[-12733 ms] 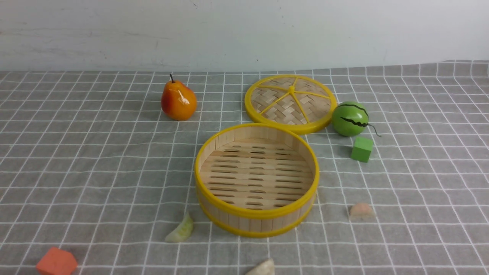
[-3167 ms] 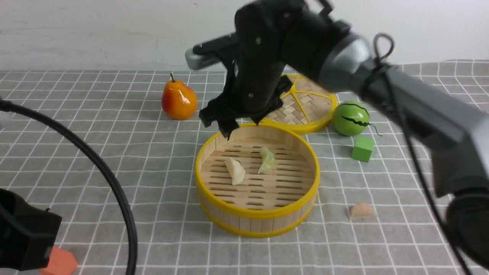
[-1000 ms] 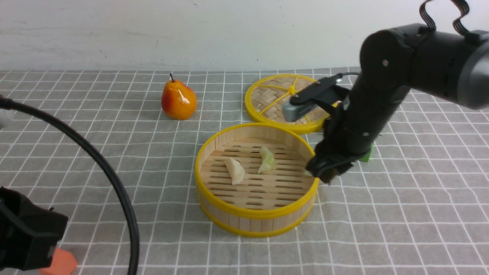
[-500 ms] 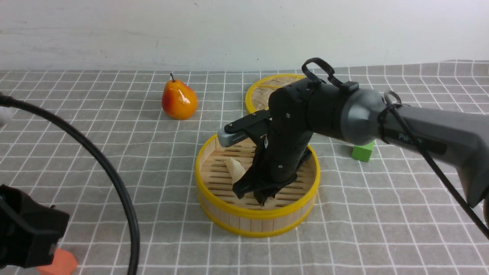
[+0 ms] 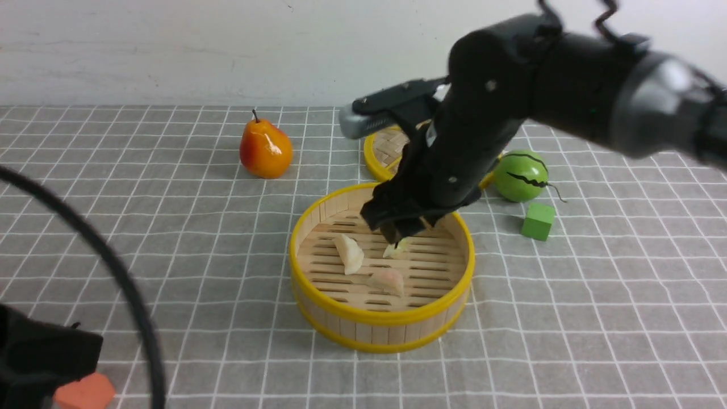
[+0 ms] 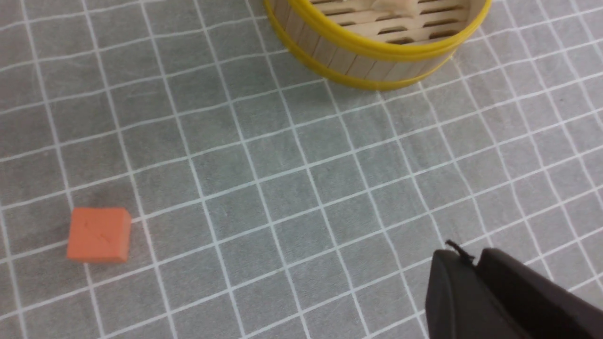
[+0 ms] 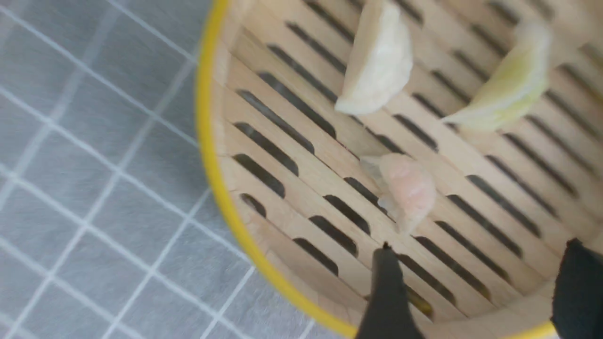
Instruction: Put the dumplings into the steamer on the table with the grey tablecloth.
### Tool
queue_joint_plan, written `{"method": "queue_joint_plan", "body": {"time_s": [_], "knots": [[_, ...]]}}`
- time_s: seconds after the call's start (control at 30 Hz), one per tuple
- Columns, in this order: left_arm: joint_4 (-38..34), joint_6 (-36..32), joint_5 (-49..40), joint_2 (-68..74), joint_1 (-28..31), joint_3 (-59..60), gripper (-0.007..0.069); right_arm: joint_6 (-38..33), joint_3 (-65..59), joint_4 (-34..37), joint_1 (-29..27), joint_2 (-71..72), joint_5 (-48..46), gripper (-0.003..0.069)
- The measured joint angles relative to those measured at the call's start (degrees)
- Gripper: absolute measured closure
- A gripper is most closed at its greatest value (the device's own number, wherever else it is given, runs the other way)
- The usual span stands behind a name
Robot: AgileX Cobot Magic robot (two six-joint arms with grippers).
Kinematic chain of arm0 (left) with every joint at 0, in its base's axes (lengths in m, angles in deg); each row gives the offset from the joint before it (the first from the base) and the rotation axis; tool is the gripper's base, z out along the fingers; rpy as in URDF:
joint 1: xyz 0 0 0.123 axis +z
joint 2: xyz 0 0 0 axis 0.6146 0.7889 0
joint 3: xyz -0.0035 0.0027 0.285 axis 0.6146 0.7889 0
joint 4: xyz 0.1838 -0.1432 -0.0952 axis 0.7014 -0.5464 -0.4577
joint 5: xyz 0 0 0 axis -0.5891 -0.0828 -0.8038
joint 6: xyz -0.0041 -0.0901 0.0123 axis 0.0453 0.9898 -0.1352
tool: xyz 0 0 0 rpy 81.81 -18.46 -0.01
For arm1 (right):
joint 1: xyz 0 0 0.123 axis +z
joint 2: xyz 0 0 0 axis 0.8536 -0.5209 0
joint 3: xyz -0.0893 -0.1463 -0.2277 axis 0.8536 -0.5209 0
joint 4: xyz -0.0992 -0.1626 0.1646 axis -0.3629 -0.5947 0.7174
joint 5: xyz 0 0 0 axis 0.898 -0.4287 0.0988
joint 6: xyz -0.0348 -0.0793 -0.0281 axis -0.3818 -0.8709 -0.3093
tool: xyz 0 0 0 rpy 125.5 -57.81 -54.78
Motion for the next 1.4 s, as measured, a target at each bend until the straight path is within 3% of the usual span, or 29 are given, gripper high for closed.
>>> {"method": "queue_joint_plan", "body": {"time_s": [0.13, 0.33, 0.5, 0.7, 0.87, 1.4], "knots": [[-0.63, 0.22, 4.49, -11.0, 0.0, 7.54, 0.0555, -0.86, -7.93, 1.19, 0.0, 10.69, 4.18, 0.0305], [-0.61, 2.33, 13.49, -26.03, 0.0, 20.5, 0.0554, -2.63, -24.67, 3.66, 0.0, 27.12, 16.24, 0.0489], [-0.66, 2.97, 22.09, -32.82, 0.0, 27.34, 0.0554, -8.4, -39.92, 8.99, 0.0, 42.16, 28.51, 0.0654], [-0.66, 3.02, 25.25, -33.43, 0.0, 29.51, 0.055, -14.29, -51.45, 15.27, 0.0, 56.6, 37.2, 0.068], [-0.66, 3.02, 24.82, -33.43, 0.0, 29.53, 0.0547, -15.06, -54.88, 16.32, 0.0, 63.28, 40.24, 0.068], [-0.66, 3.02, 24.47, -33.43, 0.0, 29.58, 0.0544, -15.1, -55.32, 16.57, 0.0, 64.84, 40.43, 0.0673]]}}
